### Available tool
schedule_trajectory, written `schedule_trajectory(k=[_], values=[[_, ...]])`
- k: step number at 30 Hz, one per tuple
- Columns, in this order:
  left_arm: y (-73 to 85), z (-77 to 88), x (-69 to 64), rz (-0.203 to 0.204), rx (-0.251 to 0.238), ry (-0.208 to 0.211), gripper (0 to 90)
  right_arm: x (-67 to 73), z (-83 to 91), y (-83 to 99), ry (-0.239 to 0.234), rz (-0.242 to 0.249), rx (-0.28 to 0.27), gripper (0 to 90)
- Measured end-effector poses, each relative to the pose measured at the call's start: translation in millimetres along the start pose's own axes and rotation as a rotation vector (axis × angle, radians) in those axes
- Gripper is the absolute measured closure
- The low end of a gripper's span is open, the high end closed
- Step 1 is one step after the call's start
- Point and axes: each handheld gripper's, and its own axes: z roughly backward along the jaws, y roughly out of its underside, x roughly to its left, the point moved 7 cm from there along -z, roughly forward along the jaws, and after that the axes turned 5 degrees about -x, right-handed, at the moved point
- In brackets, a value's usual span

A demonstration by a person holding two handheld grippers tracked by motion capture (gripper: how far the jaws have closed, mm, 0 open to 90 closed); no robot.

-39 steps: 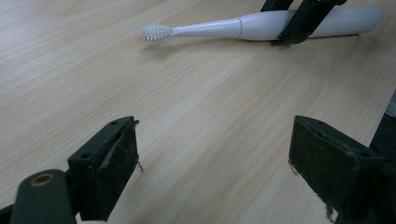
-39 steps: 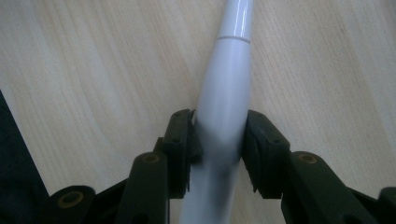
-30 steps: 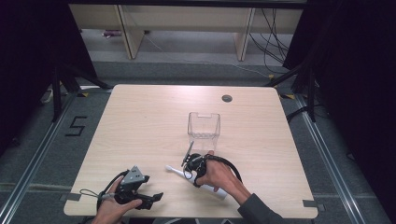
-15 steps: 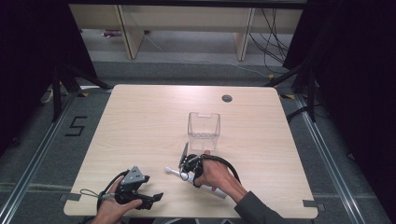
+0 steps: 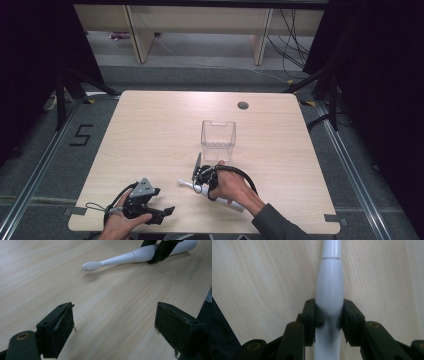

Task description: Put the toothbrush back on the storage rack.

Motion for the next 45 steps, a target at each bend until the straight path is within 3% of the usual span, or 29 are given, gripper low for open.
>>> schedule_trajectory(k=[1,2,3,4,7,9,11,14,17,19,21,23,25,27,28,31,34,35,37,43,45], values=[[0.1,0.0,0.1,0.0,0.001,-0.001,14.9,-0.5,0.4,0.4,0.005,-0.001,-0.004,66.5],[0.2,-0.1,0.1,-0.001,0.001,0.0,14.9,-3.1,1.3,-0.1,0.015,0.03,-0.018,66.6],[0.3,-0.2,0.0,-0.001,0.001,0.0,14.9,-0.2,1.8,1.5,0.009,-0.007,-0.008,66.6],[0.3,-0.2,-0.1,-0.002,0.002,0.0,14.9,0.2,2.4,1.8,0.012,-0.006,-0.009,66.6],[0.1,-0.6,0.0,-0.002,-0.001,0.002,14.9,-1.7,3.4,1.2,0.014,0.036,-0.024,66.6],[0.2,-0.7,0.1,-0.002,-0.001,0.002,14.9,0.8,5.7,1.8,0.004,0.007,-0.023,66.6],[1.3,0.3,3.0,-0.022,0.023,-0.01,14.9,-1.0,7.9,1.2,0.013,0.022,-0.036,66.6],[0.9,1.1,2.4,-0.018,0.017,-0.008,14.9,-1.1,10.7,2.6,0.011,-0.003,-0.047,66.6],[0.7,1.3,2.2,-0.018,0.016,-0.007,14.9,-6.0,14.8,4.2,0.014,0.014,-0.077,66.7],[-0.3,0.2,0.0,0.001,-0.002,0.0,14.9,-6.4,19.1,6.8,0.018,-0.015,-0.089,66.7],[-0.2,-0.1,-0.1,0.002,-0.002,0.0,14.9,-8.7,25.3,8.1,0.023,-0.011,-0.115,66.6],[1.1,0.3,3.0,-0.02,0.022,-0.01,14.9,-10.6,30.6,8.6,0.026,-0.005,-0.14,66.7],[1.3,0.8,2.9,-0.028,0.028,-0.006,14.9,-8.2,38.9,10.6,0.018,-0.056,-0.131,66.7],[0.0,-0.9,0.0,0.0,-0.001,0.001,14.9,-10.1,45.7,10.0,0.014,-0.069,-0.182,66.7],[1.1,0.2,2.9,-0.021,0.02,-0.009,14.9,-10.5,47.7,9.8,0.012,-0.075,-0.198,66.7],[0.1,-0.9,-0.1,0.0,-0.003,0.003,14.9,-15.6,56.7,12.0,0.025,-0.099,-0.249,66.7],[0.5,-0.6,0.8,-0.006,0.007,0.0,14.9,-18.9,66.5,12.4,0.017,-0.127,-0.335,66.7],[0.6,-0.7,0.8,-0.006,0.008,0.0,14.9,-20.9,69.3,12.0,0.014,-0.106,-0.364,66.7],[1.3,0.7,2.0,-0.028,0.025,0.002,14.9,-23.3,74.9,12.2,0.022,-0.116,-0.405,66.6],[0.6,-0.6,0.9,-0.009,0.007,-0.001,14.9,-31.6,87.2,12.8,0.043,-0.139,-0.518,66.6],[0.9,-0.2,1.9,-0.014,0.013,-0.005,14.9,-31.7,90.4,14.3,0.036,-0.181,-0.545,66.7]])
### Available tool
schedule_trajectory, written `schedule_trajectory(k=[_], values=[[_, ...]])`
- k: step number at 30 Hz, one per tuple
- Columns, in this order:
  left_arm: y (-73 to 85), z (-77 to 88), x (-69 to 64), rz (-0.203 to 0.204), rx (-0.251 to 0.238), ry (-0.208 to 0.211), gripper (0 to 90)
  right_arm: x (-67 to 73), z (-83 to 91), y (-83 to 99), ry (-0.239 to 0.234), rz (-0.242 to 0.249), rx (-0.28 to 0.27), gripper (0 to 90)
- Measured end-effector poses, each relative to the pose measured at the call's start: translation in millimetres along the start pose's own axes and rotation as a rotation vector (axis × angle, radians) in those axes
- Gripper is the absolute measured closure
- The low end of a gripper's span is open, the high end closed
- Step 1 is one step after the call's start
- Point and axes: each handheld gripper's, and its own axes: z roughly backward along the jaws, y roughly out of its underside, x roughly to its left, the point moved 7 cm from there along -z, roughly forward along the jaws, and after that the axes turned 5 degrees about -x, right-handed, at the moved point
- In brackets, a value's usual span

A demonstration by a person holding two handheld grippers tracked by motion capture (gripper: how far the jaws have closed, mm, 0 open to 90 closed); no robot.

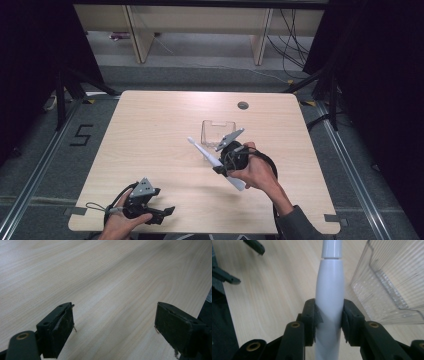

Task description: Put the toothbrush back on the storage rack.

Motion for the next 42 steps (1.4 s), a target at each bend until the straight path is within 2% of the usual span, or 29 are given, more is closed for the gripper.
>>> schedule_trajectory(k=[1,2,3,4,7,9,10,11,12,13,15,18,20,21,22,23,25,26,27,28,31,32,34,35,37,38,39,41,42], values=[[-0.4,-0.3,-0.9,0.008,-0.007,0.004,14.9,-5.3,0.0,-1.2,0.016,0.035,-0.024,66.7],[-0.4,-0.3,-0.8,0.007,-0.006,0.003,14.9,-6.1,1.5,-1.1,0.024,0.024,-0.032,66.6],[-0.2,-0.1,-0.5,0.004,-0.003,0.002,14.9,-7.9,2.0,-0.9,0.014,0.043,-0.038,66.6],[-0.1,-0.1,-0.6,0.004,-0.003,0.002,14.9,-8.5,2.9,0.7,0.025,0.021,-0.037,66.6],[-0.1,-0.6,-1.1,0.006,-0.006,0.003,14.9,-9.8,3.5,1.1,0.014,0.025,-0.067,66.6],[0.0,-0.6,-1.0,0.006,-0.005,0.003,14.9,-9.4,4.8,3.1,0.009,-0.002,-0.064,66.6],[0.0,-0.6,-1.0,0.006,-0.004,0.003,14.9,-11.7,4.7,3.1,0.02,0.015,-0.076,66.6],[0.0,-0.6,-1.0,0.006,-0.005,0.003,14.9,-11.6,4.8,3.7,0.029,-0.008,-0.086,66.6],[-0.2,-0.6,-1.0,0.006,-0.005,0.003,14.9,-13.8,4.6,3.6,0.028,0.017,-0.09,66.6],[-0.2,-0.6,-1.0,0.006,-0.005,0.003,14.9,-12.2,6.3,4.8,0.025,-0.016,-0.079,66.6],[0.0,-0.7,-0.8,0.007,-0.004,0.002,14.9,-14.5,6.3,3.0,0.029,0.001,-0.116,66.7],[0.0,-0.6,-1.0,0.006,-0.005,0.003,14.9,-14.8,9.6,2.9,0.034,-0.021,-0.13,66.7],[0.0,-0.6,-0.9,0.006,-0.005,0.002,14.9,-17.1,11.1,1.5,0.026,0.011,-0.15,66.7],[-0.1,-0.5,-0.8,0.006,-0.005,0.002,14.9,-17.0,12.4,0.8,0.033,-0.011,-0.154,66.7],[0.0,-0.5,-0.8,0.006,-0.005,0.002,14.9,-17.5,14.2,0.4,0.028,-0.002,-0.154,66.7],[0.0,-0.5,-0.9,0.006,-0.005,0.002,14.9,-16.6,16.1,-0.3,0.027,-0.02,-0.159,66.7],[0.1,-0.6,-0.9,0.006,-0.003,0.002,14.9,-20.1,18.5,-2.6,0.04,-0.007,-0.179,66.7],[0.7,0.2,0.1,-0.008,0.01,0.004,14.9,-19.4,22.2,-2.6,0.043,-0.034,-0.171,66.7],[0.9,0.6,0.2,-0.013,0.014,0.004,14.9,-20.2,22.4,-4.6,0.039,-0.017,-0.186,66.7],[0.8,0.5,0.1,-0.012,0.012,0.004,14.9,-21.6,23.1,-5.7,0.047,-0.017,-0.195,66.7],[0.2,-0.7,-1.0,0.006,-0.004,0.002,14.9,-22.4,25.7,-9.9,0.031,-0.013,-0.225,66.7],[0.1,-0.8,-1.2,0.007,-0.004,0.004,14.9,-22.1,28.0,-10.2,0.038,-0.038,-0.218,66.7],[1.2,0.7,1.0,-0.017,0.019,-0.001,14.9,-23.5,29.0,-12.2,0.028,-0.018,-0.231,66.7],[1.6,1.5,1.2,-0.02,0.032,0.005,14.9,-23.6,29.1,-13.1,0.042,-0.051,-0.245,66.6],[0.9,0.1,0.0,-0.008,0.01,0.002,14.9,-26.7,32.1,-14.6,0.036,-0.028,-0.251,66.7],[0.7,-0.2,0.2,-0.008,0.006,0.001,14.9,-28.0,32.9,-15.8,0.041,-0.031,-0.266,66.6],[1.2,1.2,0.1,-0.013,0.023,0.01,14.9,-27.0,34.0,-15.6,0.026,-0.044,-0.259,66.7],[1.2,0.3,0.9,-0.013,0.017,-0.001,14.9,-29.8,35.9,-17.3,0.025,-0.038,-0.277,66.6],[1.3,0.3,0.5,-0.014,0.016,-0.001,14.9,-29.6,37.4,-16.8,0.028,-0.055,-0.273,66.7]])
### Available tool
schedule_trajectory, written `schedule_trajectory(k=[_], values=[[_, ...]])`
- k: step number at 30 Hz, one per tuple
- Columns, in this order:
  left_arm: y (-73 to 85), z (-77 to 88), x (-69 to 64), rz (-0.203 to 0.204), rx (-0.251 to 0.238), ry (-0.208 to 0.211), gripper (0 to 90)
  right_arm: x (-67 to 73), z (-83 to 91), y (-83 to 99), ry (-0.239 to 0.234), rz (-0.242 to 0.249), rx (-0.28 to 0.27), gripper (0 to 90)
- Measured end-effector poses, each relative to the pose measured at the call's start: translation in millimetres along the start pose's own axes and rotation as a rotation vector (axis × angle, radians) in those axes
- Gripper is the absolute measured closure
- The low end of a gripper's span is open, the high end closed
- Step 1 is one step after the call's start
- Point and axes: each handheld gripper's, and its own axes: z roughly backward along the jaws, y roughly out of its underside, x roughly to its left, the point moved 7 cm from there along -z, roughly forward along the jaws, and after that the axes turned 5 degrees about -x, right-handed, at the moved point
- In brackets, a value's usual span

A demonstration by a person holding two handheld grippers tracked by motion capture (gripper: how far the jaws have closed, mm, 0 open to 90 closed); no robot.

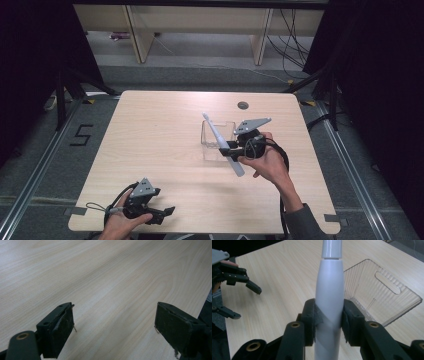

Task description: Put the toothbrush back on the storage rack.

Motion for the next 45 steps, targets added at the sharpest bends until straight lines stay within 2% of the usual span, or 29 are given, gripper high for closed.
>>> schedule_trajectory(k=[1,4,5,6,7,8,9,10,11,12,13,17,21,22,27,30,31,32,33,34,36,37,38,39,40,45], values=[[-0.6,-0.8,-1.6,0.014,-0.011,0.006,14.9,-2.3,0.0,-1.3,0.005,0.014,-0.01,66.6],[-0.5,-0.9,-1.6,0.015,-0.009,0.006,14.9,-4.1,2.6,-3.7,0.003,-0.003,-0.02,66.7],[-0.4,-0.9,-1.6,0.014,-0.008,0.006,14.9,-5.7,3.1,-5.0,0.004,0.013,-0.022,66.7],[-0.4,-0.9,-1.7,0.015,-0.009,0.006,14.9,-6.0,3.8,-5.7,0.015,-0.007,-0.025,66.7],[-0.4,-0.8,-1.7,0.014,-0.009,0.006,14.9,-6.6,3.7,-6.7,0.004,0.002,-0.026,66.7],[-0.6,-0.8,-1.8,0.014,-0.01,0.006,14.9,-6.7,4.0,-7.8,0.012,-0.011,-0.032,66.6],[0.0,0.3,0.3,-0.005,0.003,0.001,14.9,-8.0,4.4,-9.1,0.007,0.004,-0.031,66.6],[-0.2,-0.1,0.0,0.002,-0.002,-0.001,14.9,-8.1,4.7,-10.8,0.014,0.0,-0.042,66.7],[-1.1,-1.3,-2.1,0.023,-0.02,0.006,14.9,-10.2,5.8,-12.0,0.019,0.015,-0.041,66.7],[-1.0,-1.5,-2.0,0.025,-0.019,0.005,14.9,-9.6,5.6,-13.1,0.014,0.002,-0.047,66.6],[-0.2,-0.7,-1.3,0.013,-0.006,0.006,14.9,-11.0,6.7,-14.1,0.018,0.009,-0.044,66.7],[-0.4,-0.9,-1.6,0.015,-0.009,0.007,14.9,-15.4,7.9,-18.1,0.026,0.019,-0.058,66.7],[-1.0,-1.6,-2.2,0.026,-0.021,0.006,14.9,-17.5,8.5,-20.2,0.01,-0.011,-0.068,66.7],[-0.3,-0.8,-1.6,0.015,-0.008,0.007,14.9,-20.7,9.1,-21.7,0.022,0.004,-0.081,66.7],[-0.9,-1.8,-2.3,0.028,-0.019,0.006,14.9,-22.2,10.1,-26.5,0.02,-0.01,-0.082,66.7],[-1.0,-1.7,-2.1,0.026,-0.02,0.006,14.9,-23.7,9.7,-32.8,0.017,0.003,-0.111,66.6],[-1.1,-1.7,-2.1,0.027,-0.021,0.006,14.9,-23.3,10.7,-33.3,0.015,-0.008,-0.1,66.6],[-1.1,-1.7,-2.0,0.028,-0.022,0.006,14.9,-23.3,10.1,-35.4,0.019,-0.014,-0.113,66.6],[-1.0,-1.7,-2.0,0.028,-0.022,0.006,14.9,-25.4,10.5,-37.2,0.02,0.003,-0.114,66.6],[-1.0,-1.6,-2.0,0.028,-0.022,0.006,14.9,-24.9,10.3,-38.5,0.018,-0.008,-0.118,66.7],[-1.1,-1.6,-2.0,0.028,-0.024,0.008,14.9,-29.0,10.3,-41.0,0.017,0.003,-0.122,66.7],[-0.9,-1.0,-1.3,0.022,-0.018,0.004,14.9,-28.8,10.2,-40.9,0.025,-0.021,-0.117,66.6],[-0.5,-0.9,-0.2,0.015,-0.011,0.0,14.9,-32.0,9.7,-42.2,0.029,0.001,-0.125,66.7],[0.1,-0.7,1.0,0.007,-0.001,-0.004,14.9,-33.0,10.0,-42.5,0.029,-0.006,-0.123,66.6],[-1.1,-1.6,-2.0,0.028,-0.022,0.006,14.9,-33.1,10.7,-42.6,0.03,-0.022,-0.117,66.6],[-0.9,-1.7,-1.9,0.027,-0.021,0.006,14.9,-39.8,9.3,-48.6,0.038,-0.019,-0.145,66.7]])
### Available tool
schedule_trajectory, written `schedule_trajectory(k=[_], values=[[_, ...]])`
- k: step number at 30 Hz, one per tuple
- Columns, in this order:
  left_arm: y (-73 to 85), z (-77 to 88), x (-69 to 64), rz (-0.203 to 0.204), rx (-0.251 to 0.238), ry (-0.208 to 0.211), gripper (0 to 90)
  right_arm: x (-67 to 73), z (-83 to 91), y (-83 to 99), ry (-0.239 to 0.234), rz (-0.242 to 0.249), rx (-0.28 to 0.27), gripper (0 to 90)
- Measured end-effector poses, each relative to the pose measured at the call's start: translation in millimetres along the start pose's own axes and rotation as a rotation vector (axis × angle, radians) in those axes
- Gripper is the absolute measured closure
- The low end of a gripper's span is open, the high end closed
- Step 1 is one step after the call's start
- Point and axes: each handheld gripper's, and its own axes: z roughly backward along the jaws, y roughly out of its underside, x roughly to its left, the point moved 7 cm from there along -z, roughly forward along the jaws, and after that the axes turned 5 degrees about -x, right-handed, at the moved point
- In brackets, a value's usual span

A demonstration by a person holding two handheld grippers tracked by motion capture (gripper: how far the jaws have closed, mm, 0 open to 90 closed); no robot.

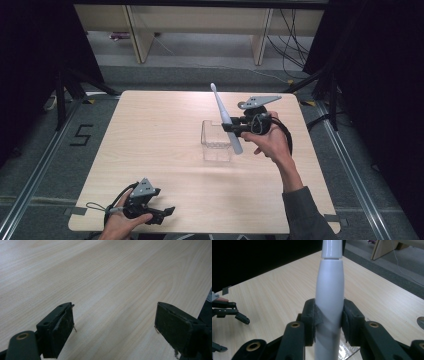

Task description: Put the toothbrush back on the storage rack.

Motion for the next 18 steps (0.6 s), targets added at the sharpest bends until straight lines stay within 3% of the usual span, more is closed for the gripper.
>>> schedule_trajectory(k=[2,4,5,7,9,10,11,13,14,15,16,18], values=[[0.1,0.0,-0.1,0.0,0.001,0.0,14.9,0.3,0.0,-2.1,0.003,-0.012,0.01,66.7],[0.2,-0.1,-0.3,0.001,0.002,0.0,14.9,-2.2,-2.1,-5.6,0.011,0.013,0.0,66.7],[0.2,-0.1,-0.3,0.001,0.003,0.001,14.9,-0.5,-3.3,-6.2,0.0,-0.008,0.006,66.7],[0.4,-0.1,-0.3,0.001,0.003,0.001,14.9,-3.0,-6.8,-9.4,0.002,0.007,-0.005,66.7],[0.3,-0.1,-0.2,0.004,0.001,0.002,14.9,-2.6,-9.4,-10.8,0.007,-0.015,0.005,66.7],[1.3,0.7,2.9,-0.019,0.023,-0.009,14.9,-4.8,-11.9,-12.6,0.01,0.003,-0.006,66.7],[0.7,0.3,1.4,-0.01,0.011,-0.002,14.9,-6.4,-13.4,-13.3,0.012,0.014,-0.002,66.7],[0.1,-0.5,-0.4,0.004,-0.004,0.006,14.9,-6.0,-17.0,-14.8,0.002,-0.014,-0.01,66.7],[0.5,0.0,0.8,-0.004,0.004,0.001,14.9,-9.2,-17.9,-16.0,0.01,0.005,-0.013,66.7],[1.3,0.8,2.8,-0.018,0.022,-0.006,14.9,-8.1,-19.6,-16.2,0.006,-0.022,-0.013,66.7],[1.3,0.8,2.6,-0.018,0.021,-0.005,14.9,-11.2,-21.6,-17.4,0.009,-0.002,-0.024,66.7],[0.1,-0.1,-0.5,0.004,-0.002,0.005,14.9,-13.7,-24.2,-16.8,0.014,-0.018,-0.017,66.7]])
